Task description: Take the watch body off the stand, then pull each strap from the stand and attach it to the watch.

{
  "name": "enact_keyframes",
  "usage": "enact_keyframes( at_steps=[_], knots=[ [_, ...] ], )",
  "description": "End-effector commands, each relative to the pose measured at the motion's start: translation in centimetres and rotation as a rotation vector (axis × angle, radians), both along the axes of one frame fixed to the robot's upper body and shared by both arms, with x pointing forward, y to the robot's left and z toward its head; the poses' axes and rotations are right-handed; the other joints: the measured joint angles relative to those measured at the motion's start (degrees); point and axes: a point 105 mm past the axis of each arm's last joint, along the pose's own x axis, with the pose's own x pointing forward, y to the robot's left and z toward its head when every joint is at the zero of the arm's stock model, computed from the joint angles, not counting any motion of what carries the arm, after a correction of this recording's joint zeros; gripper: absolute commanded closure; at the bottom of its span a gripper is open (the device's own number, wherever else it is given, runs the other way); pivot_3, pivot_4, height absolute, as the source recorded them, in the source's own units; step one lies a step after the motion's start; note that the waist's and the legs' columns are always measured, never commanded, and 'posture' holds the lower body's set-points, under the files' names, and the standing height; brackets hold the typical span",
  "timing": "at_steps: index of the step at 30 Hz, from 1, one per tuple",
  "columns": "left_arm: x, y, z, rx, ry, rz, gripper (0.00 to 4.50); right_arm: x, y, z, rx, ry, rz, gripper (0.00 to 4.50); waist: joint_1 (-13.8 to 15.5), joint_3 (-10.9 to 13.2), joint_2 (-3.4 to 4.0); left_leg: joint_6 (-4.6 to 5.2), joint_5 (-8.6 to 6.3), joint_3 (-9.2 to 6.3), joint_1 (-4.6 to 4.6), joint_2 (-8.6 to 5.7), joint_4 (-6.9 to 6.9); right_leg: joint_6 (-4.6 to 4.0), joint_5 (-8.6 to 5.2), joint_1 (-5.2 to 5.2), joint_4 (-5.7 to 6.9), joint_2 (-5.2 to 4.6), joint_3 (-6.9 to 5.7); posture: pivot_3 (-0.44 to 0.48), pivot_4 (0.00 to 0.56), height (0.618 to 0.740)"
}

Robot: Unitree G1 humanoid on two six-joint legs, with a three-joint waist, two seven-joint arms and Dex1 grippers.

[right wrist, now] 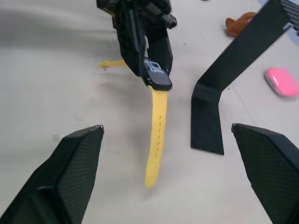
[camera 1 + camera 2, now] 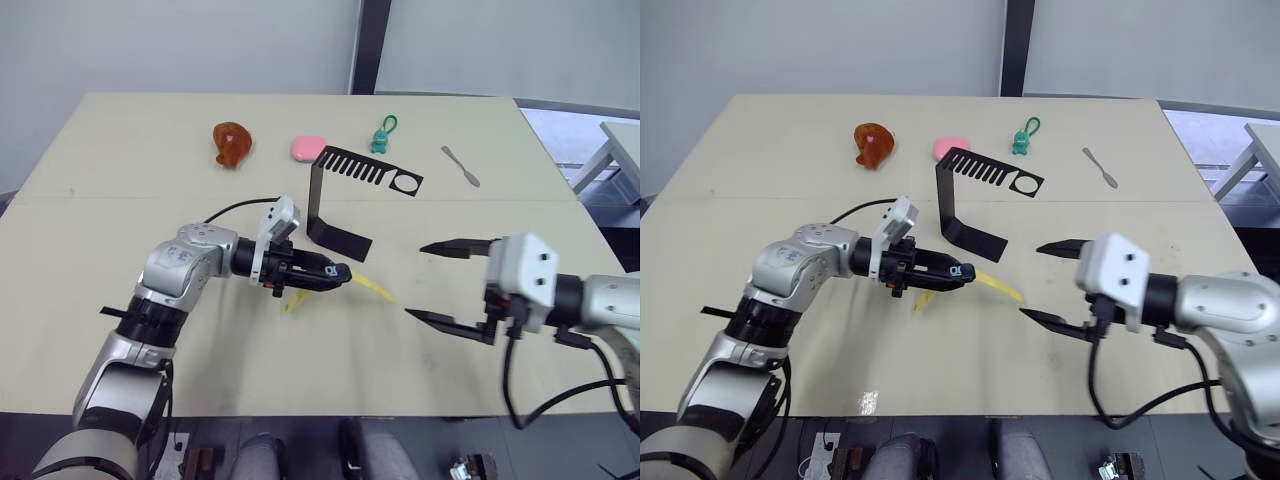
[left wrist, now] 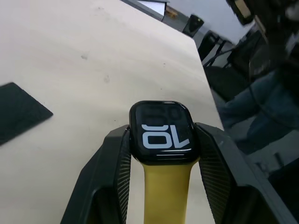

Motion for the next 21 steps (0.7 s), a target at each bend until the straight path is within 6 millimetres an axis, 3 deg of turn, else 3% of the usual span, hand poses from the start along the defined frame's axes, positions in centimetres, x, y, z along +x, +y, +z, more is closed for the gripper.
enact_keyframes(
  at_steps=[1,8,16,21],
  knots=[
    [-2.1,0.3,0.1,0.080,-0.312,-0.154,2.91,-1.7,0.1,1.0,0.066,0.054,0.055,0.09,-0.01,0.00,0.00,0.00,0.00,0.00,0.01,0.00,0.00,0.00,0.00,0.01,0.00,0.00,0.01,0.000,0.150,0.740],
    [-1.8,0.8,-0.4,0.171,-0.899,-0.185,2.91,-2.0,0.6,0.3,0.085,0.091,0.062,0.09,0.42,-0.01,-0.01,0.08,-0.04,-0.04,-0.03,-0.05,0.01,0.01,0.01,0.06,-0.10,-0.05,0.02,0.000,0.150,0.740],
    [-1.8,1.1,-0.7,0.139,-1.024,-0.153,2.91,-1.7,0.7,-0.1,0.089,0.092,0.056,0.09,0.03,-0.01,-0.01,0.19,-0.10,0.02,-0.02,-0.01,0.03,0.08,0.04,0.07,-0.12,-0.02,0.03,0.000,0.150,0.740],
    [-1.6,1.2,-0.7,0.117,-0.932,-0.109,2.91,-1.4,0.7,-0.1,0.098,0.082,0.043,0.09,0.10,-0.01,-0.01,0.18,-0.10,0.04,-0.01,-0.01,0.03,0.08,0.04,0.07,-0.11,-0.03,0.03,0.000,0.150,0.740]
  ],
)
